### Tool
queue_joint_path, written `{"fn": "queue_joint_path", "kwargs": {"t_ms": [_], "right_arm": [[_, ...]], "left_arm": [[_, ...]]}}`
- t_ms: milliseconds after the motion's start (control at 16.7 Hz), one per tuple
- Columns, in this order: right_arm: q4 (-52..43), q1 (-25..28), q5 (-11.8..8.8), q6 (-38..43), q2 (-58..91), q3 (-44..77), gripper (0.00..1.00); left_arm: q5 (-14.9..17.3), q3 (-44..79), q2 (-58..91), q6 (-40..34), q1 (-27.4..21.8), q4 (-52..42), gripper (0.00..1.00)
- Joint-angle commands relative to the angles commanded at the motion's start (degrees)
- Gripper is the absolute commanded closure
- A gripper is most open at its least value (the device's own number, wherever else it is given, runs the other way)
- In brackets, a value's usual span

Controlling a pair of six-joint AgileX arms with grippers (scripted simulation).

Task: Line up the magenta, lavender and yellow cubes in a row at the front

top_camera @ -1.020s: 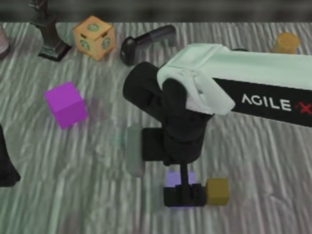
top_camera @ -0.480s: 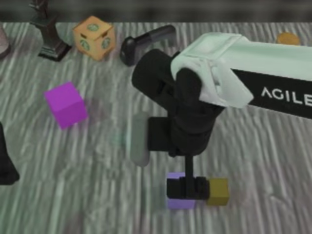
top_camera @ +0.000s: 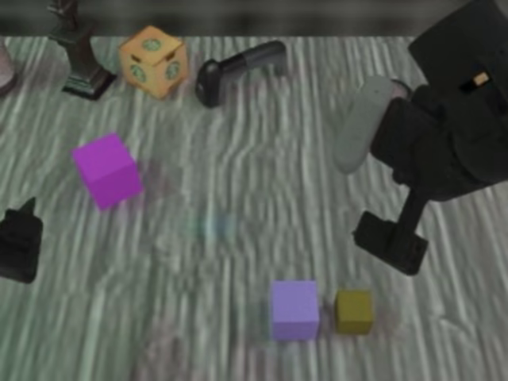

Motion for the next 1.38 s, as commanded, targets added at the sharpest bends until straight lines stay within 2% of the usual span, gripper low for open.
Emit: {"fn": "queue_joint_path", "kwargs": {"t_ms": [360,720,1080,1380], "right_arm": [[17.25,-14.0,-1.0,11.57,-33.46,-25.4,0.0],[32.31,-25.95,0.05,22.46,-62.46,-49.35,0.0],[42.86,-33.19,2.01,29.43,-80.66,-64.58,0.0],[45.42,-34.74,2.62,31.02,-85.01,-67.85,0.0]], "left_arm": [[1.22,27.31,36.51,13.19,-3.12,-23.19,0.0],[0.18,56.7,70.65,24.66,-5.02,-41.59,0.0],[-2.1,80.35,91.87,31.86,-5.58,-49.21,0.0],[-2.85,85.87,96.29,33.57,-5.58,-50.07,0.0]]}}
